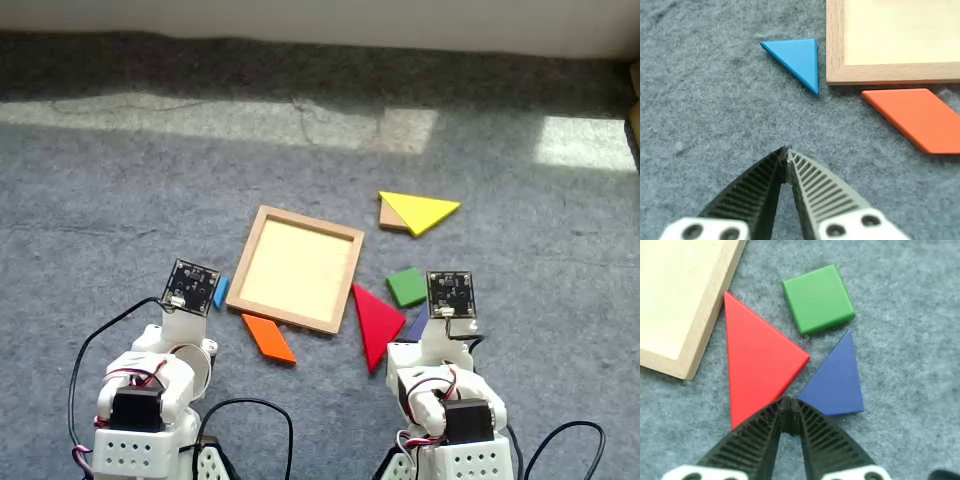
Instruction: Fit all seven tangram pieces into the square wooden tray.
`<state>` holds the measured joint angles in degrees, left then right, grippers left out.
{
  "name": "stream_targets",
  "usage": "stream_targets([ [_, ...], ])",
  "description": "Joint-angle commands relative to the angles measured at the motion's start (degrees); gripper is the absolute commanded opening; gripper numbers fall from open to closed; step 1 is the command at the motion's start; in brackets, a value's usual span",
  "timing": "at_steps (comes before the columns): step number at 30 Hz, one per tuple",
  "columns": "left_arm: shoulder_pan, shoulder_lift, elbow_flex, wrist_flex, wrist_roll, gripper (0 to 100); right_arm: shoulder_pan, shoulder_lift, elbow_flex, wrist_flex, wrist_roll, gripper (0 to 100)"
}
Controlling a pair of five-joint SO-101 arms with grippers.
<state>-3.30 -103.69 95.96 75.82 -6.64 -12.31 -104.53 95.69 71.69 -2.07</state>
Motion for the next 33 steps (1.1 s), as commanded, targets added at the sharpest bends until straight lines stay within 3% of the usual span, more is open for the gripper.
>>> stream_targets([
  [1,0.22,-0.13,1.19,0.26,-0.18,1,0.57,-0.66,7.43,0.22,0.53,0.5],
  [28,1.1,-0.31,1.19,0.26,0.0,1,0.66,-0.66,7.34,0.31,0.44,0.5],
  [33,0.75,-0.4,0.31,0.18,-0.26,1,7.96,-0.66,2.95,-2.15,0.44,0.5],
])
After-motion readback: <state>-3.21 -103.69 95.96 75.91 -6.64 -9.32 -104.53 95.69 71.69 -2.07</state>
